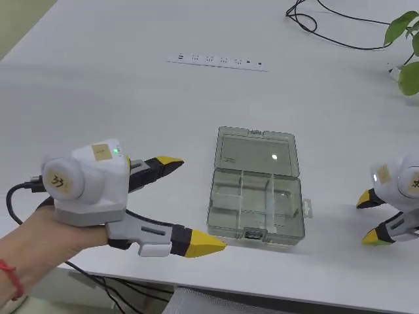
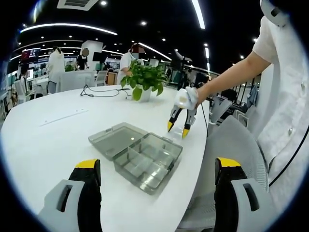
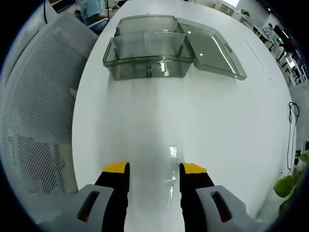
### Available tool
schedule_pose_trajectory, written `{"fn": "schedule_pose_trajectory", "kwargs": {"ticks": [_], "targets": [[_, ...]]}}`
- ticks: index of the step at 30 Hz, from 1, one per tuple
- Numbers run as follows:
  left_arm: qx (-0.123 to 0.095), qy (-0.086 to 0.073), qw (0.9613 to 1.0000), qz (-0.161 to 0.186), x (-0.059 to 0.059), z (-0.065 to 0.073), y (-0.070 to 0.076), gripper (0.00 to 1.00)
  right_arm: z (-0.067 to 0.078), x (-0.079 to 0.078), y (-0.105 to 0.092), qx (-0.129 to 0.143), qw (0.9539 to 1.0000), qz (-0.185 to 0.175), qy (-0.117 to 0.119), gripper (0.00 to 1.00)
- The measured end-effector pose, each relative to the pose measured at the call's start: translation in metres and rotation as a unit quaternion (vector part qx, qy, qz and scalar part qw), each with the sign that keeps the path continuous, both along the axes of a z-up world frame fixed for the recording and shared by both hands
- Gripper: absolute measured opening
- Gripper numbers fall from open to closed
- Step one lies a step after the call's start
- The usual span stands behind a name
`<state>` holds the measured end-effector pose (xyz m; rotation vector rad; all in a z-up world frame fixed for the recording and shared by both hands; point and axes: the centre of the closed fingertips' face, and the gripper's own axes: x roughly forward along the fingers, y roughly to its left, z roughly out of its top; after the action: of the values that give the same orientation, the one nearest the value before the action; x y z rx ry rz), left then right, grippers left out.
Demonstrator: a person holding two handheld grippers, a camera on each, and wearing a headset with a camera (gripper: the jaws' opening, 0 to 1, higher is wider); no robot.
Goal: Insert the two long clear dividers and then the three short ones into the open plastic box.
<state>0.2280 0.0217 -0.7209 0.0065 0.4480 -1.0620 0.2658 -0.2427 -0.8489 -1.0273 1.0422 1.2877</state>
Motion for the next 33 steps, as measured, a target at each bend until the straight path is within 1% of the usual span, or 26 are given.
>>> {"fn": "schedule_pose_trajectory", "kwargs": {"ticks": [5,8,10,19,28,33], "targets": [[-0.002,0.001,1.0,0.001,0.0,0.0,0.0,1.0,0.001,0.0,0.001,0.002,1.0,-0.003,-0.002,0.4],[-0.003,0.001,1.0,0.0,0.0,0.0,-0.001,1.0,0.002,0.0,0.001,0.002,1.0,-0.002,-0.003,0.35],[-0.003,0.0,1.0,-0.001,0.0,0.0,-0.002,1.0,0.002,0.001,0.001,0.002,1.0,-0.003,-0.004,0.33],[-0.003,-0.001,1.0,-0.005,-0.002,0.004,-0.006,1.0,0.003,0.002,0.0,0.0,1.0,-0.003,-0.009,0.33],[-0.002,-0.003,0.9999,-0.01,-0.003,0.009,-0.008,1.0,0.016,-0.002,0.007,0.017,0.9996,-0.012,-0.021,0.33],[-0.003,-0.003,0.9999,-0.016,-0.003,0.012,-0.013,1.0,0.031,-0.005,0.014,0.033,0.9987,-0.018,-0.035,0.33]]}}
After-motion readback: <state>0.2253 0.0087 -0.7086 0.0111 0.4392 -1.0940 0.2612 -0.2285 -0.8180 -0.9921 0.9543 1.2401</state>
